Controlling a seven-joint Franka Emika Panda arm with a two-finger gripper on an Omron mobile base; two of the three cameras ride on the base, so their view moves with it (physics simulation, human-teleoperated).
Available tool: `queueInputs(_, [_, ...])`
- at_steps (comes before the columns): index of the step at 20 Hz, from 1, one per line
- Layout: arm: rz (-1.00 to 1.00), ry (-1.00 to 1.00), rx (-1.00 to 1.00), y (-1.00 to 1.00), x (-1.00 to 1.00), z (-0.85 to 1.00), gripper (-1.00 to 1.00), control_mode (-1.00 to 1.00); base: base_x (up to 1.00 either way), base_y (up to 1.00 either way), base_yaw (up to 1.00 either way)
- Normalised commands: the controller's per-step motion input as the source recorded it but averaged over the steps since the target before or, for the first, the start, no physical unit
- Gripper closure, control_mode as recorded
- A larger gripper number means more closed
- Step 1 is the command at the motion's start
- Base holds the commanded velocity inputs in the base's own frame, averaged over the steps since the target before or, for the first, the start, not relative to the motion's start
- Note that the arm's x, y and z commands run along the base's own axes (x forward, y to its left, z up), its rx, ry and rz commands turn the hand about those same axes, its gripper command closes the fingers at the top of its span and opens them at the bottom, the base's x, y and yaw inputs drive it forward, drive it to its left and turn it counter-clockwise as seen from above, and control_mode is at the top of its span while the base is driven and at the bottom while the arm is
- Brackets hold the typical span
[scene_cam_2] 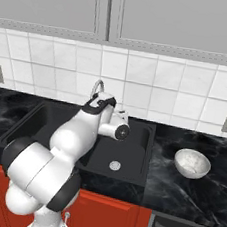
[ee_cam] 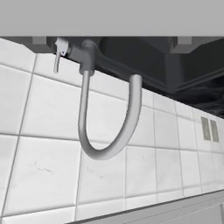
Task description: Rinse each bowl for a few seconds and place them down in the sink or on the counter.
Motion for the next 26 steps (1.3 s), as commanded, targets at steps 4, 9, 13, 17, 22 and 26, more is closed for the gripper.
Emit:
queueInputs(4, [0.0,-0.02,0.04,0.03,0.24,-0.12,-1.0,-1.0,0.0,0.0,0.0])
queueInputs(9, [0.0,0.0,0.05,0.0,0.32,-0.12,-1.0,-1.0,0.0,0.0,0.0])
queueInputs(13, [0.0,0.0,0.05,0.0,0.33,-0.1,-1.0,-1.0,0.0,0.0,0.0])
queueInputs(17, [0.0,0.0,0.04,0.0,0.33,-0.1,-1.0,-1.0,0.0,0.0,0.0])
queueInputs(22, [0.0,0.0,0.03,0.0,0.33,-0.11,-1.0,-1.0,0.0,0.0,0.0])
queueInputs(26, [0.0,0.0,0.03,0.0,0.34,-0.13,-1.0,-1.0,0.0,0.0,0.0])
